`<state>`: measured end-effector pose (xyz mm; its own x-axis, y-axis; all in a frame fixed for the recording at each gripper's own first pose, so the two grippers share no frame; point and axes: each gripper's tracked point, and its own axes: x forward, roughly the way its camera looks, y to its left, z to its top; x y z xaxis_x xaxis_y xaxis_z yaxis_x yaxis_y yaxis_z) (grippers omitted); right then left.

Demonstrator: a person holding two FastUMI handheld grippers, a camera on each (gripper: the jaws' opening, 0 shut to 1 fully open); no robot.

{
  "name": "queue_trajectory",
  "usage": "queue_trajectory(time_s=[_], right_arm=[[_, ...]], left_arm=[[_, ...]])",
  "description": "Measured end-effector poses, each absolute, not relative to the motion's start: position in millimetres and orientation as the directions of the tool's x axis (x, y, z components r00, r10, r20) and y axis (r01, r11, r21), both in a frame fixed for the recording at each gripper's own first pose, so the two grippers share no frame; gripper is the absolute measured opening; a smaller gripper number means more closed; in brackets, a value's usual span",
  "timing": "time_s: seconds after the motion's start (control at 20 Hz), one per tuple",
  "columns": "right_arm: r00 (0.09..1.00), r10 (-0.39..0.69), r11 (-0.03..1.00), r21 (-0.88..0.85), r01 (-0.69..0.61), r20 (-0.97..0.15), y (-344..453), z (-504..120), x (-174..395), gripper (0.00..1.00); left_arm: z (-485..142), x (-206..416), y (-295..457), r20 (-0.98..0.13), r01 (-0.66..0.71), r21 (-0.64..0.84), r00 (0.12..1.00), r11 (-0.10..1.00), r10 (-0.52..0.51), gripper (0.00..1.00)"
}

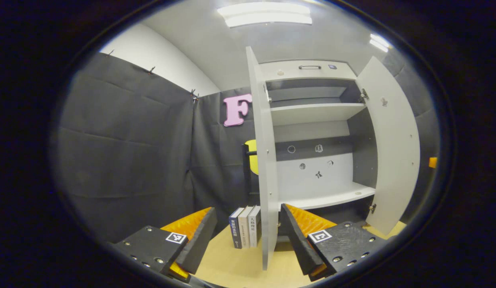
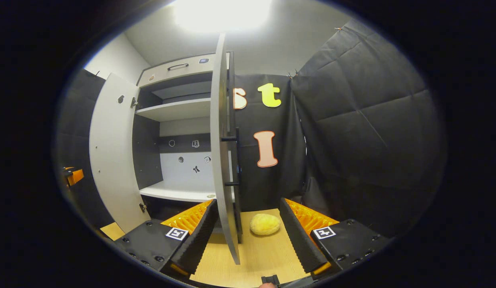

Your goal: Open the right door of the double-door shoe cabinet with the right hand, and open the left door with the left hand.

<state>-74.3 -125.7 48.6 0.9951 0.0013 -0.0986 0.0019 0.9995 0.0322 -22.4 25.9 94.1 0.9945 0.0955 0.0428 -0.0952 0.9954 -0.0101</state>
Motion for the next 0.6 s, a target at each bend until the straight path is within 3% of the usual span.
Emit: queue_trajectory(time_s=[0.1, 0.2, 0.3, 0.35, 0.45, 0.5, 0.6], right_arm=[[0.995, 0.003, 0.999, 0.038, 0.001, -0.103, -117.4, 47.4, -88.2, 0.92], [0.995, 0.004, 0.999, 0.046, 0.001, -0.098, -110.4, 49.2, -99.9, 0.97], [0.996, 0.007, 0.999, 0.053, -0.002, -0.094, -103.9, 47.4, -111.4, 0.92], [0.996, 0.008, 0.998, 0.057, -0.003, -0.093, -101.1, 46.7, -115.1, 0.97], [0.996, 0.013, 0.998, 0.064, -0.007, -0.093, -95.9, 45.8, -121.2, 0.97], [0.996, 0.014, 0.998, 0.067, -0.008, -0.093, -92.8, 45.8, -124.6, 0.92], [0.996, 0.02, 0.998, 0.069, -0.013, -0.091, -88.0, 44.8, -128.6, 0.97]], left_arm=[[87.0, -37.7, 32.1, 0.041, -0.105, -0.012, 0.994, 0.994, 0.106, 0.94], [77.5, -48.5, 40.2, 0.03, -0.118, 0.0, 0.993, 0.993, 0.118, 0.94], [67.5, -59.8, 49.9, 0.019, -0.134, 0.015, 0.991, 0.991, 0.134, 0.94], [62.6, -65.2, 53.4, 0.014, -0.139, 0.023, 0.99, 0.99, 0.139, 0.94], [52.0, -75.3, 58.1, -0.001, -0.144, 0.034, 0.99, 0.989, 0.145, 0.94], [48.7, -79.1, 59.7, -0.007, -0.144, 0.04, 0.989, 0.989, 0.144, 0.95], [45.1, -84.8, 63.6, -0.012, -0.146, 0.055, 0.989, 0.988, 0.147, 0.94]])
